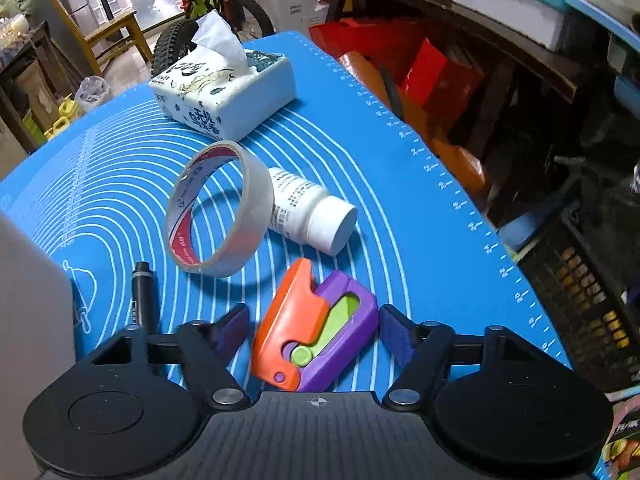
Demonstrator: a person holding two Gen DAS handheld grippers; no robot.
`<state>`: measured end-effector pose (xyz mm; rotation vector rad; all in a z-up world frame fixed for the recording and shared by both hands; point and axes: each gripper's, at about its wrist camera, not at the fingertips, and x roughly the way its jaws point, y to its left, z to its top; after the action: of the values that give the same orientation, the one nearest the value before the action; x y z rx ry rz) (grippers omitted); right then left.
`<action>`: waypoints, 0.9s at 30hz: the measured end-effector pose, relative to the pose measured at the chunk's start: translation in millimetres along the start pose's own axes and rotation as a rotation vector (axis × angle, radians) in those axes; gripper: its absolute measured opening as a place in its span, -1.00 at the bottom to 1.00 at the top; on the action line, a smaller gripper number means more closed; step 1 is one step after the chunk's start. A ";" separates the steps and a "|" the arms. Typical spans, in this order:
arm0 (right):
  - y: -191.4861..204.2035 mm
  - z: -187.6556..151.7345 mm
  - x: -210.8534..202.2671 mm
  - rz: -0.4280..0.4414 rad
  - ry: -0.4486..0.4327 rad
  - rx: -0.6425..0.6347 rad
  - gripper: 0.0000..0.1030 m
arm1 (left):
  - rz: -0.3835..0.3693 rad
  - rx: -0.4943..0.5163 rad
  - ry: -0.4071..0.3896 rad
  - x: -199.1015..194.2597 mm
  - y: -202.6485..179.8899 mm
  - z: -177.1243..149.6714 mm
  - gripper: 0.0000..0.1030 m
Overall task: Organize rigid objects
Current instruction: 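Move the right gripper to the orange-purple toy and grasp it, then carry the orange-purple toy into the beige bin and release it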
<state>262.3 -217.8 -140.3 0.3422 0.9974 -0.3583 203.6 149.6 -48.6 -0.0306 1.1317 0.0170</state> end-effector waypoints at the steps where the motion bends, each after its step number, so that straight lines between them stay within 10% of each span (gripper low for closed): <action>1: 0.2 0.0 -0.4 0.000 -0.004 -0.007 0.18 | 0.000 0.000 0.000 0.0 0.1 0.0 -0.89; 27: 10.1 -12.0 -28.0 0.088 -0.091 -0.158 -0.04 | -0.002 -0.003 0.000 -0.4 0.5 0.2 -0.89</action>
<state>244.0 -199.8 -121.0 0.2241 0.9120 -0.2125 203.5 150.1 -48.2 -0.0340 1.1318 0.0167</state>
